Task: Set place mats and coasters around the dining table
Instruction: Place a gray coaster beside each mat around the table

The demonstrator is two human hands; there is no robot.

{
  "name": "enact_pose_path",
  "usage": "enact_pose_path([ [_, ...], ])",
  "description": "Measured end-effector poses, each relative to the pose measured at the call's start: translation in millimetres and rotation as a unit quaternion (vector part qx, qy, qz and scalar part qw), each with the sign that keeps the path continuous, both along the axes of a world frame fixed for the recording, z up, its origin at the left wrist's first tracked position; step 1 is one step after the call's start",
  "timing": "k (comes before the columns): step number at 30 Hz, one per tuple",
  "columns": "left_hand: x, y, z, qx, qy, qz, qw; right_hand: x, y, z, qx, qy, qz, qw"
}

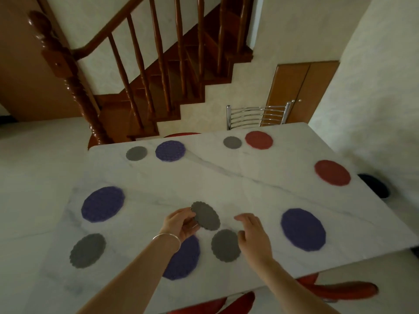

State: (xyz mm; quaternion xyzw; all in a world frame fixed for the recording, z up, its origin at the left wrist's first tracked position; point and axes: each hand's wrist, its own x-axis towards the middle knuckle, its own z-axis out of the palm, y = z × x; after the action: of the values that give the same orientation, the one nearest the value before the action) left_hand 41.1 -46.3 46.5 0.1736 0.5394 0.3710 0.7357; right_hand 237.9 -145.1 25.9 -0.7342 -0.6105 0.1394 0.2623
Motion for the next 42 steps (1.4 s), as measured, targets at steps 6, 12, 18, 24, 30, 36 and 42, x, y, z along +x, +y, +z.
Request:
enact_pose_path([
  [6, 88, 14, 37, 0.045, -0.045, -0.082, 0.995, 27, 39, 64, 0.083, 0.056, 0.017, 0.995],
  [12, 183, 21, 66, 0.084, -0.066, -0.161, 0.981, 104, 53, 81, 0.106, 0.095, -0.007, 0.990],
  [18, 299, 31, 67, 0.108, -0.048, -0.173, 0.978, 227, 62, 85, 0.124, 0.164, 0.014, 0.979],
  [24, 416, 8, 53, 0.092, 0.008, -0.127, 0.988, 350, 53, 69, 0.096, 0.231, 0.036, 0.968],
  [30, 462, -22, 42, 0.081, 0.110, -0.138, 0.981, 430, 38, 46, 0.051, 0.179, 0.029, 0.982],
  [36, 445, -38, 28, 0.044, 0.146, -0.068, 0.986, 451, 17, 21, 0.013, 0.097, 0.024, 0.995],
  [42, 421, -47, 11, 0.014, 0.112, 0.035, 0.993, 450, -6, 4, 0.033, 0.001, 0.086, 0.996],
])
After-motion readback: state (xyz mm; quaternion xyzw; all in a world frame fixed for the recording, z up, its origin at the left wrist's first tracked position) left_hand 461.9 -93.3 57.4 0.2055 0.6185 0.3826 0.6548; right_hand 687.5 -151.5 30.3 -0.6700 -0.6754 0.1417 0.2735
